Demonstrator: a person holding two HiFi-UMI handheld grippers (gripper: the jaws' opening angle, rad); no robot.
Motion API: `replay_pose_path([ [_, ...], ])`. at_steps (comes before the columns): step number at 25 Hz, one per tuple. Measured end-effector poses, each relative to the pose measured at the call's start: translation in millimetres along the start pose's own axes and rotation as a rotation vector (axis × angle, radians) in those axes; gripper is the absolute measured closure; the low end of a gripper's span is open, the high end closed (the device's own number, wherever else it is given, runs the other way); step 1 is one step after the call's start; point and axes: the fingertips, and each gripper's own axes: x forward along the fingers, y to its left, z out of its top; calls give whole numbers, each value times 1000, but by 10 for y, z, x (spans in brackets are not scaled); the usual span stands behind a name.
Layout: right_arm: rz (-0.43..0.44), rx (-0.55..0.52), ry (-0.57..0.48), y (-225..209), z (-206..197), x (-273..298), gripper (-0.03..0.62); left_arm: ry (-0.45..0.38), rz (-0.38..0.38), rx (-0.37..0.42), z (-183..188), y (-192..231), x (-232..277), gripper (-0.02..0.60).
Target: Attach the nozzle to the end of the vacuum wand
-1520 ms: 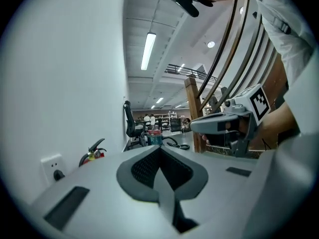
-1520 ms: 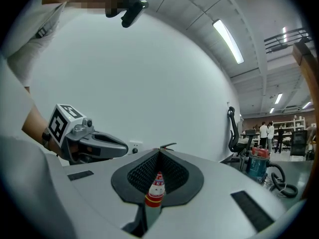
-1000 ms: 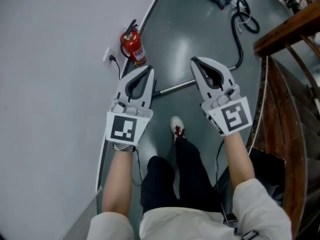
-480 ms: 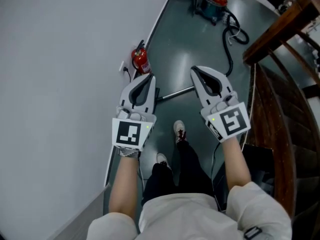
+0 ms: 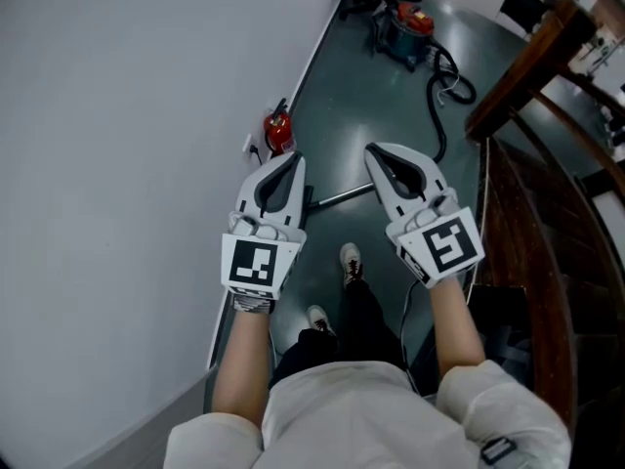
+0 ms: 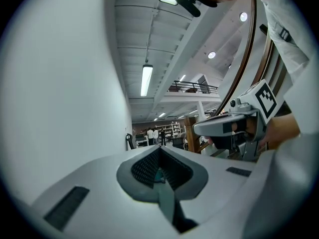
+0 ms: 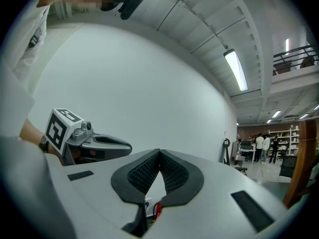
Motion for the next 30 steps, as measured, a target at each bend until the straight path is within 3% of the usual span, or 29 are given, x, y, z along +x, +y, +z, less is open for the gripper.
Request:
replay_pose_path([
  [11, 29, -48, 11, 458, 511, -318, 568, -27, 19, 9, 383, -134, -438, 581],
  [21, -12, -47, -15, 731, 884, -611, 568, -49, 27, 34, 694, -335, -870, 581],
  [30, -19, -43, -19, 841, 984, -765, 568, -56, 20, 66, 951, -447, -1128, 581],
])
